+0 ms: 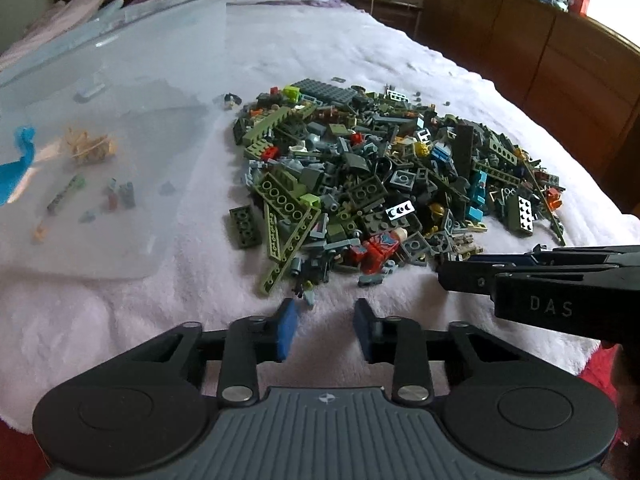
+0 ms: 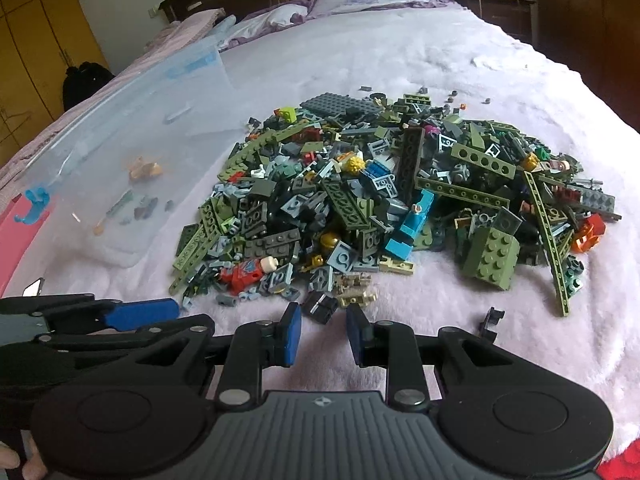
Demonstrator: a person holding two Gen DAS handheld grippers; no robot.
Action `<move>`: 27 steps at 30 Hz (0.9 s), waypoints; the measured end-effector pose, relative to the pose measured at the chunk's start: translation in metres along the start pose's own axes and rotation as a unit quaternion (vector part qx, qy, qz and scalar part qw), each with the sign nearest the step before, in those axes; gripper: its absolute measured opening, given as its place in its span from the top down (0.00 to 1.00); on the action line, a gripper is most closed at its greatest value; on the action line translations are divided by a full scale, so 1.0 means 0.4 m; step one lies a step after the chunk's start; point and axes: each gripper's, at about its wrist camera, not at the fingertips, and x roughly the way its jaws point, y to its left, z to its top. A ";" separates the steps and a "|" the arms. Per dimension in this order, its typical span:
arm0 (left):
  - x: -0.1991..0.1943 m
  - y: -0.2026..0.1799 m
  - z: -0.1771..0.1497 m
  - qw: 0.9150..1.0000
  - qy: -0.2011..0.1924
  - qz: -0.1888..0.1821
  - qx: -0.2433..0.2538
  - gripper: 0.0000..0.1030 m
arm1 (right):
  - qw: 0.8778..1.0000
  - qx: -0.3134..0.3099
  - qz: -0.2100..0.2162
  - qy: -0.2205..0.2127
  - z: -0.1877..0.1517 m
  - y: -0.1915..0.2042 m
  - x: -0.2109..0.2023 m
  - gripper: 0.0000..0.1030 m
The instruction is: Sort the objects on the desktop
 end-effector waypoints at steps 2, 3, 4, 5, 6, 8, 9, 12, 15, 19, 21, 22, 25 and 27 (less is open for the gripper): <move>0.006 0.003 0.004 1.000 0.000 -0.003 -0.005 0.76 | 1.000 0.000 0.000 0.000 0.000 0.001 0.005 0.73; 0.008 0.004 0.004 1.000 0.000 -0.005 -0.006 0.76 | 1.000 0.000 0.000 0.000 0.000 0.001 0.007 0.73; 0.010 0.005 0.004 1.000 0.000 -0.005 -0.006 0.76 | 1.000 0.001 -0.001 0.000 0.000 0.002 0.010 0.73; 0.012 0.005 0.005 1.000 0.000 -0.005 -0.006 0.76 | 1.000 0.001 -0.001 0.000 0.000 0.002 0.012 0.73; 0.014 0.006 0.005 1.000 0.000 -0.006 -0.007 0.76 | 1.000 0.002 -0.001 0.000 -0.001 0.002 0.014 0.73; 0.017 0.006 0.005 1.000 -0.001 -0.006 -0.009 0.76 | 1.000 0.003 -0.001 -0.001 -0.003 0.001 0.017 0.73; 0.018 0.006 0.005 1.000 -0.002 -0.006 -0.008 0.77 | 1.000 0.004 -0.002 -0.002 -0.003 0.000 0.018 0.73; 0.017 0.004 0.005 1.000 -0.004 -0.004 -0.006 0.86 | 1.000 0.003 -0.004 -0.005 -0.006 0.000 0.022 0.76; 0.010 0.003 0.006 1.000 -0.006 -0.005 -0.007 0.93 | 1.000 0.002 -0.005 -0.010 -0.011 0.001 0.021 0.78; -0.011 -0.004 0.009 1.000 -0.014 -0.008 -0.001 0.94 | 1.000 0.011 -0.002 -0.017 -0.013 0.001 0.007 0.78; -0.029 -0.009 0.012 1.000 -0.021 -0.011 0.002 0.94 | 1.000 0.013 0.001 -0.022 -0.013 0.001 -0.007 0.78; -0.037 -0.011 0.014 1.000 -0.024 -0.012 0.003 0.94 | 1.000 0.013 0.003 -0.024 -0.013 0.001 -0.015 0.78; -0.068 -0.016 0.022 0.999 -0.035 -0.015 0.006 0.94 | 0.999 0.012 0.008 -0.035 -0.012 0.005 -0.048 0.78; -0.091 -0.019 0.031 0.999 -0.045 -0.016 0.008 0.94 | 0.999 0.010 0.012 -0.044 -0.007 0.011 -0.073 0.78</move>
